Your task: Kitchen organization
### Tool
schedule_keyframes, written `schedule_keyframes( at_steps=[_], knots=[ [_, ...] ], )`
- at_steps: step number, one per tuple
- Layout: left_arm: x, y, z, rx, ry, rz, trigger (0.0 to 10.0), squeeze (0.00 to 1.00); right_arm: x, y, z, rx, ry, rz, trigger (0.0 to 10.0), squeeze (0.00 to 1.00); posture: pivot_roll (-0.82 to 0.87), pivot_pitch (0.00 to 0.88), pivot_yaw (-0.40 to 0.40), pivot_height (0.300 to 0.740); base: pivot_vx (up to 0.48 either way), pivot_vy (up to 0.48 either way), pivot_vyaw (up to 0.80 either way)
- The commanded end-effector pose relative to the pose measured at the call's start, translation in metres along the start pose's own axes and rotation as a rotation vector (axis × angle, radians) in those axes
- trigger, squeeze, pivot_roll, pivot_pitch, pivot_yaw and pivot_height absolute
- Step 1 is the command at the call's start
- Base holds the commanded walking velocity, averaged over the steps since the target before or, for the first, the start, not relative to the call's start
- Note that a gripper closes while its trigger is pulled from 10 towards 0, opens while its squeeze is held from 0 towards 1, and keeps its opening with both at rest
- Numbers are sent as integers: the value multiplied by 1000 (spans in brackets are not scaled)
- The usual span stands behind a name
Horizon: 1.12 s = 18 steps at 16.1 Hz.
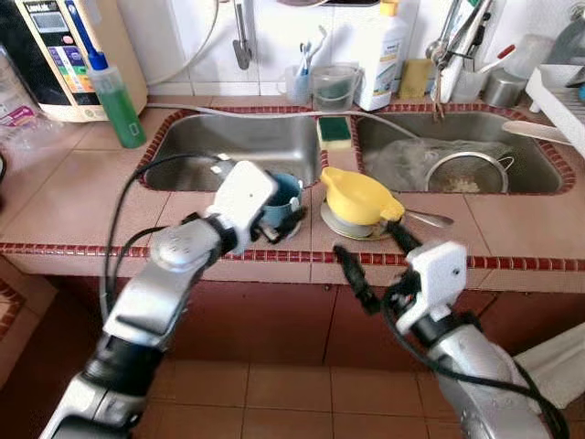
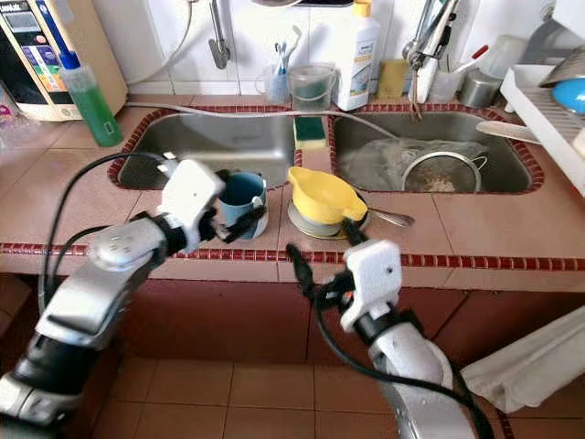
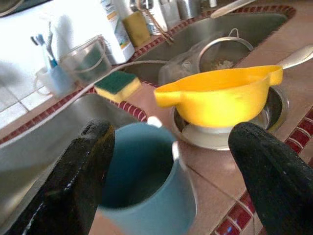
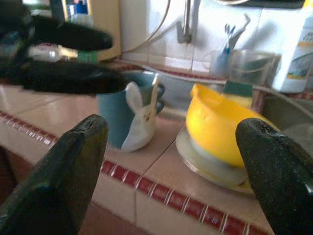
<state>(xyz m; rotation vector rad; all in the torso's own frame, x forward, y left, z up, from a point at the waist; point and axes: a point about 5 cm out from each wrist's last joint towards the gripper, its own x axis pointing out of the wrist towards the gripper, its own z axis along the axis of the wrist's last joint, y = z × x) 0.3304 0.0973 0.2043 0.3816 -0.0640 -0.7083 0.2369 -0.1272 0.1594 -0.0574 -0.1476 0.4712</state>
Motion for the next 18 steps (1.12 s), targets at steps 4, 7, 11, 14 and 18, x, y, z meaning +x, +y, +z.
schedule_keyframes(
  at_steps=[4,7,11,14,18],
  knots=[
    [19,2,3,42,57,-10,10000,0,-2,5,0,-2,18,-6,10000,0,-319,89,90,740,0,0,0],
    [26,4,3,113,103,-50,10000,0,-1,6,1,-10,21,-15,10000,0,-326,92,100,740,0,0,0],
    [31,13,-1,163,182,-64,10000,0,-2,5,1,30,52,-79,10000,0,-332,96,114,740,0,0,0],
    [30,18,-3,168,223,-72,10000,0,-5,5,-2,13,79,-108,10000,0,-328,102,119,740,0,0,0],
    [26,28,-7,169,289,-70,10000,0,-5,5,-1,14,85,-118,10000,0,-323,99,124,740,0,0,0]
  ],
)
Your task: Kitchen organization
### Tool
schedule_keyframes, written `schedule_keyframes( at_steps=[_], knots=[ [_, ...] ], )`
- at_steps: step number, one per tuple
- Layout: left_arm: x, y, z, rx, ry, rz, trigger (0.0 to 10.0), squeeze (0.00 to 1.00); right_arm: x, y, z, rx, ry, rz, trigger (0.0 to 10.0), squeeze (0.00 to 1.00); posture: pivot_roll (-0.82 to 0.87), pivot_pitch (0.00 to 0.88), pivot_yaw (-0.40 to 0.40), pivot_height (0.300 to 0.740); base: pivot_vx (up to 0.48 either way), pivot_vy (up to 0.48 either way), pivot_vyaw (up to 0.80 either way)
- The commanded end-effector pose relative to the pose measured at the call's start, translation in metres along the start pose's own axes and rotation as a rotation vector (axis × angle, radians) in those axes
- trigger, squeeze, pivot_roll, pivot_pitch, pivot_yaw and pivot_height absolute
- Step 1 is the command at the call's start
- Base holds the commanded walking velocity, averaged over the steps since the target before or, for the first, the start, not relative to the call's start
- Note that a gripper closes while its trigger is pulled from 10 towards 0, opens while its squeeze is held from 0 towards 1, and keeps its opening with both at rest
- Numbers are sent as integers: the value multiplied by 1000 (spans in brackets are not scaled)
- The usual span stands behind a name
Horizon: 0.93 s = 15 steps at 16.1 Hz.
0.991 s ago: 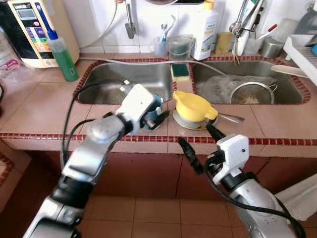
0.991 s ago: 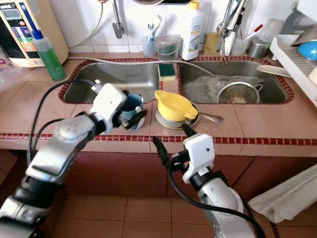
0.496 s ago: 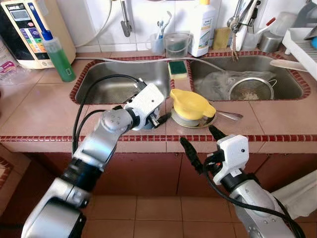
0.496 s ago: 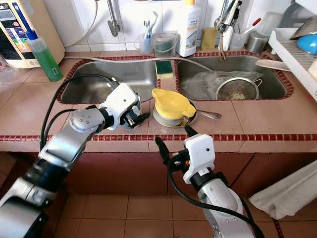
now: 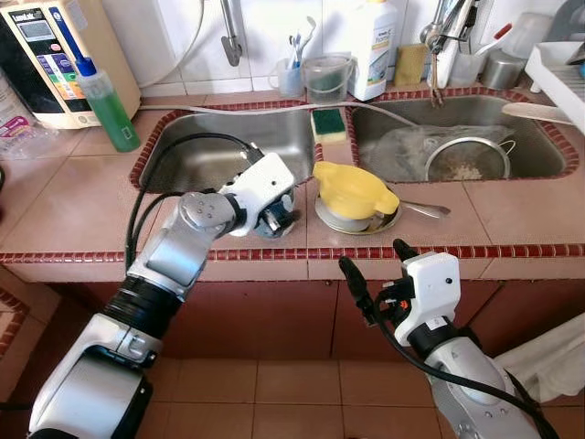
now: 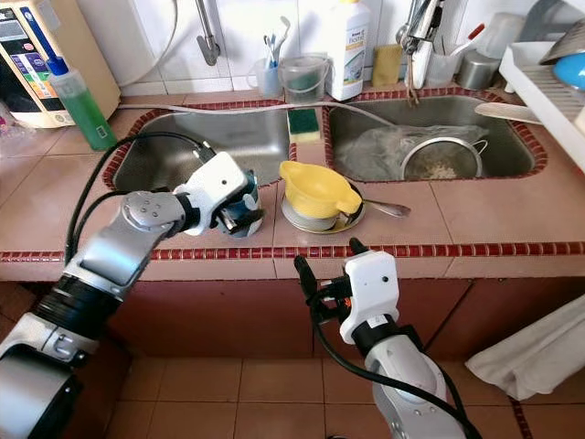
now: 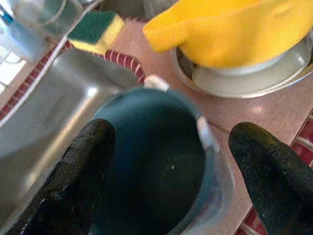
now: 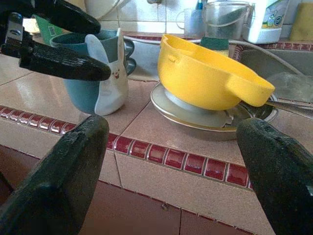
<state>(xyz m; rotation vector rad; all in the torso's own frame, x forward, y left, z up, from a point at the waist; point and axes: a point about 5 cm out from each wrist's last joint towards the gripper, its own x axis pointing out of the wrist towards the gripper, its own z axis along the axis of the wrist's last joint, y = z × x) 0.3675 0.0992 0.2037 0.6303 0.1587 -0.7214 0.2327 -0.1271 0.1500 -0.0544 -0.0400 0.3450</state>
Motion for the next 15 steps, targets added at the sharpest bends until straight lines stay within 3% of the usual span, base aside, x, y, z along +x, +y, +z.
schedule_keyframes(
  at_steps=[1,5,6,7,8,9,15],
  knots=[
    [-3,6,-2,-1,27,4,10000,0,-1,3,7,-4,-24,4,10000,0,-319,102,124,740,0,0,0],
    [-9,10,-8,16,62,-20,10000,0,1,5,8,-2,-27,0,10000,0,-313,106,125,740,0,0,0],
    [-10,8,-10,20,67,-40,4902,0,1,5,8,-1,-27,1,10000,0,-312,105,128,740,0,0,0],
    [-12,5,-11,48,76,-67,4471,0,1,5,8,-1,-28,1,10000,0,-311,105,129,740,0,0,0],
    [-12,4,-11,51,74,-78,1569,0,1,5,8,-1,-28,0,10000,0,-310,104,130,740,0,0,0],
    [-13,4,-10,54,67,-82,0,0,1,6,8,-2,-27,0,10000,0,-311,102,134,740,0,0,0],
    [-15,6,-6,84,62,-97,0,0,1,9,6,6,-29,-4,10000,0,-309,99,148,740,0,0,0]
  ],
)
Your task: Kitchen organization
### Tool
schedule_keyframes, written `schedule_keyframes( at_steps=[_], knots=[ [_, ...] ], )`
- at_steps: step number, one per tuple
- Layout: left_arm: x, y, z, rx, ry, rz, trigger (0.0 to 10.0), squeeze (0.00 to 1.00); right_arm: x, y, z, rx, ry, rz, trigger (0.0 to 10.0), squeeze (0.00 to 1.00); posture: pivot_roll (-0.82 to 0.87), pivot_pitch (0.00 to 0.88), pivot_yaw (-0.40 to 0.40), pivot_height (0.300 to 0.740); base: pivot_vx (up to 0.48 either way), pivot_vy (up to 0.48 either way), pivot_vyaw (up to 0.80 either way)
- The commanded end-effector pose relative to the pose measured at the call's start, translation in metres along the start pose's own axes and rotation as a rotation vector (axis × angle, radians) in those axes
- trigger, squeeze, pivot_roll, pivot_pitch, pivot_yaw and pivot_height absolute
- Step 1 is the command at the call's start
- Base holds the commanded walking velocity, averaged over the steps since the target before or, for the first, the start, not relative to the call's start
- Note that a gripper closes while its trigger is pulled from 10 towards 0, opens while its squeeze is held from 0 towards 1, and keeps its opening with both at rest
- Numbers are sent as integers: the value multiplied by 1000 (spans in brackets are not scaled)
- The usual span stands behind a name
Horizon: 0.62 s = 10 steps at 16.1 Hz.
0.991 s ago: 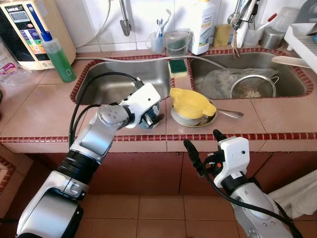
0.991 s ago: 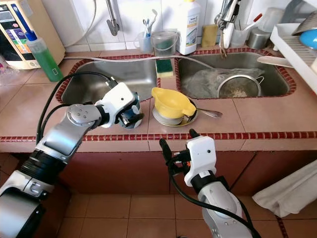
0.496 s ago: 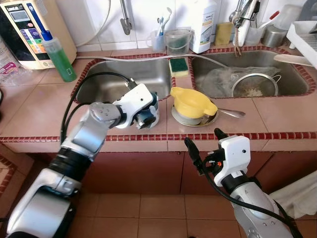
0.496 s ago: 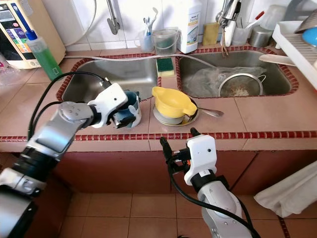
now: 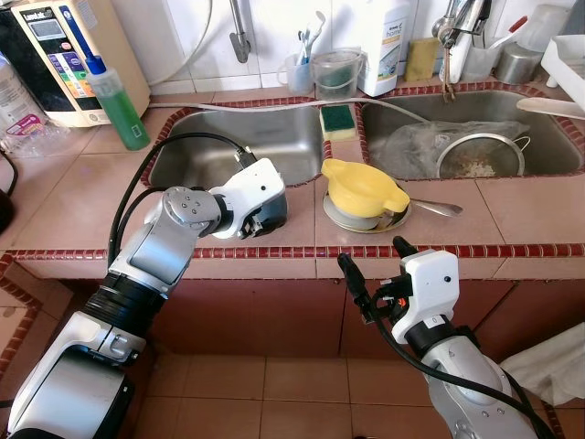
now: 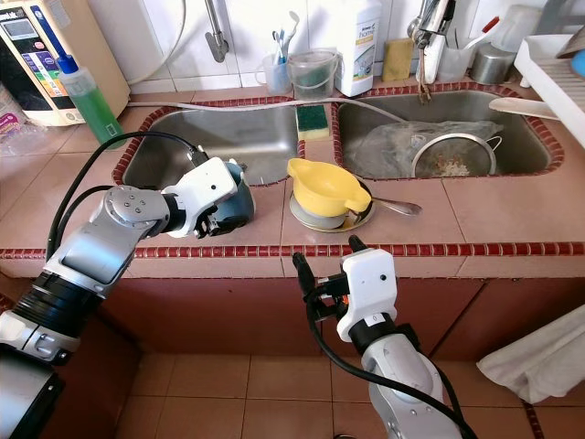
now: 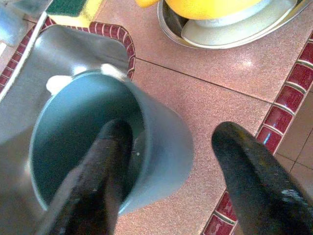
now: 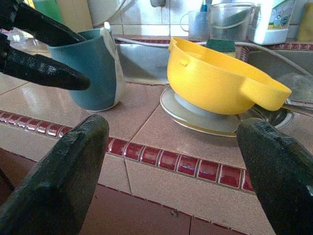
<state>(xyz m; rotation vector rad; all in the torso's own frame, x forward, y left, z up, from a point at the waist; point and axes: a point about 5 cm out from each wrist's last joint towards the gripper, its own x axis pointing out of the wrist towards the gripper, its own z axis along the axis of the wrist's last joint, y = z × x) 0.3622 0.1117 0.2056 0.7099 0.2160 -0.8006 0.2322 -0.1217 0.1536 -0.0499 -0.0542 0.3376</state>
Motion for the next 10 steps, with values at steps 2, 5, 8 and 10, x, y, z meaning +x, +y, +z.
schedule_keyframes(
  at_steps=[2,5,8,10],
  knots=[
    [-3,1,0,32,6,-15,0,0,1,5,2,7,-17,3,10000,0,-309,93,156,740,0,0,0],
    [-2,-1,1,57,4,-43,0,0,3,6,4,15,-30,-2,10000,0,-309,87,162,740,0,0,0],
    [-1,-1,1,69,9,-48,0,0,4,6,5,22,-40,-17,10000,0,-316,78,172,740,0,0,0],
    [-1,-1,2,74,7,-52,0,0,5,5,6,25,-45,-30,10000,0,-318,76,176,740,0,0,0]
  ],
)
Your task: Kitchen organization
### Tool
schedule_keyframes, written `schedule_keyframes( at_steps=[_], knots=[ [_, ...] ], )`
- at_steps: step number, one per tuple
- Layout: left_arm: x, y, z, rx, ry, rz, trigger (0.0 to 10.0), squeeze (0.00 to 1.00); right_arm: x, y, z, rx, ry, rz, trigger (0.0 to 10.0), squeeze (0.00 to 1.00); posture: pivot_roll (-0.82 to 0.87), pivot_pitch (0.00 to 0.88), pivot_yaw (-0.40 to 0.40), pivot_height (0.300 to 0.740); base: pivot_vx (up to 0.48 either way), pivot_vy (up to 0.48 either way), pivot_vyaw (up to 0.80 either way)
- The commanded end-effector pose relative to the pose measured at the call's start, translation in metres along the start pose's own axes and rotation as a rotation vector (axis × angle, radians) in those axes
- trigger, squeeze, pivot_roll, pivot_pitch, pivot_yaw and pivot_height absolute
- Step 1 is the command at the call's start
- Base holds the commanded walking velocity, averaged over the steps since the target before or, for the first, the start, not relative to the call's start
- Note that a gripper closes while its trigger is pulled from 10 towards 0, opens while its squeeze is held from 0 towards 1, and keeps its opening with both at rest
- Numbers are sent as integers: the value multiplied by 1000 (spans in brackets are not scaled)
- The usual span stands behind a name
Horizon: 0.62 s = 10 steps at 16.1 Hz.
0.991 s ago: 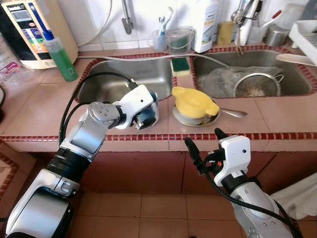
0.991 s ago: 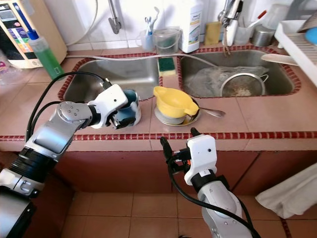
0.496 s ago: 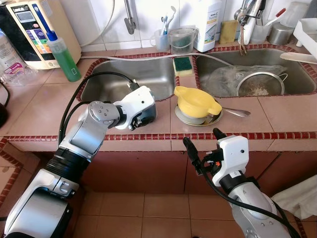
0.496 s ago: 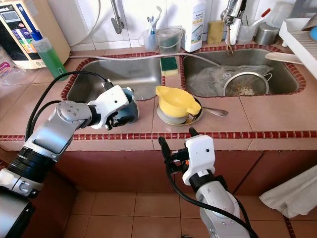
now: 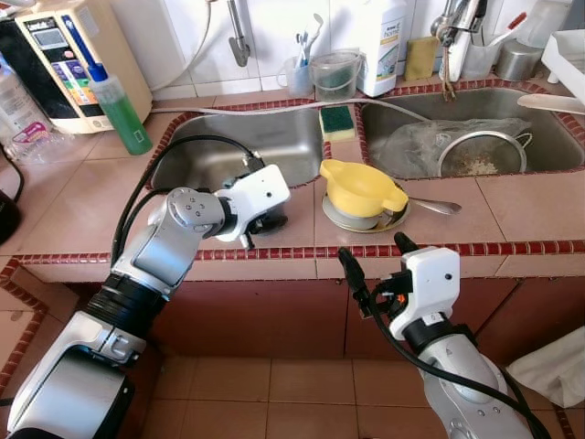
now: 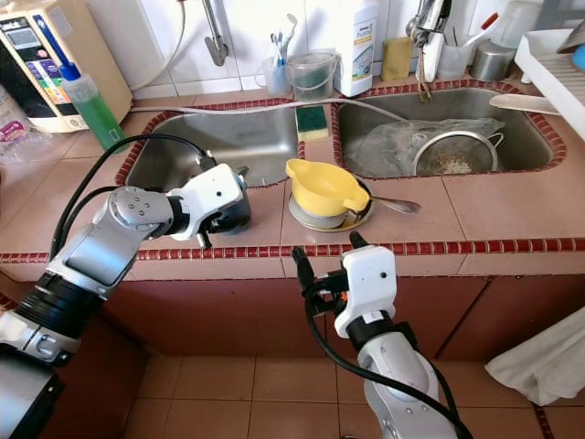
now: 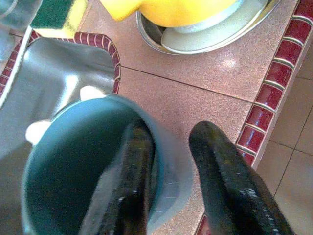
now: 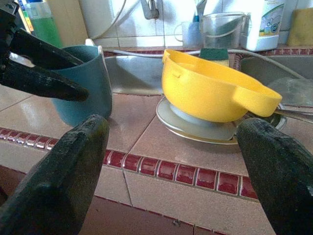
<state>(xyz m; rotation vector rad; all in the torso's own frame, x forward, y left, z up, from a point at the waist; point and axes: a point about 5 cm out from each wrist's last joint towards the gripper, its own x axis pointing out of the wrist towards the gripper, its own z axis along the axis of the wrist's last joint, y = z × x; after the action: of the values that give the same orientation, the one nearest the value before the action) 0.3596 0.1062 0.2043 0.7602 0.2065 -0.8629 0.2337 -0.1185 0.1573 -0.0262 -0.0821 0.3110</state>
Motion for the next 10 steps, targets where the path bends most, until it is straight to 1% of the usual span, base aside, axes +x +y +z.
schedule_keyframes(
  at_steps=[1,10],
  knots=[
    [-3,4,-1,17,12,-2,0,0,2,2,2,7,-17,-8,10000,0,-318,76,178,740,0,0,0],
    [-4,4,-3,24,18,-15,0,0,3,1,3,13,-24,-18,10000,0,-308,82,177,740,0,0,0]
  ],
)
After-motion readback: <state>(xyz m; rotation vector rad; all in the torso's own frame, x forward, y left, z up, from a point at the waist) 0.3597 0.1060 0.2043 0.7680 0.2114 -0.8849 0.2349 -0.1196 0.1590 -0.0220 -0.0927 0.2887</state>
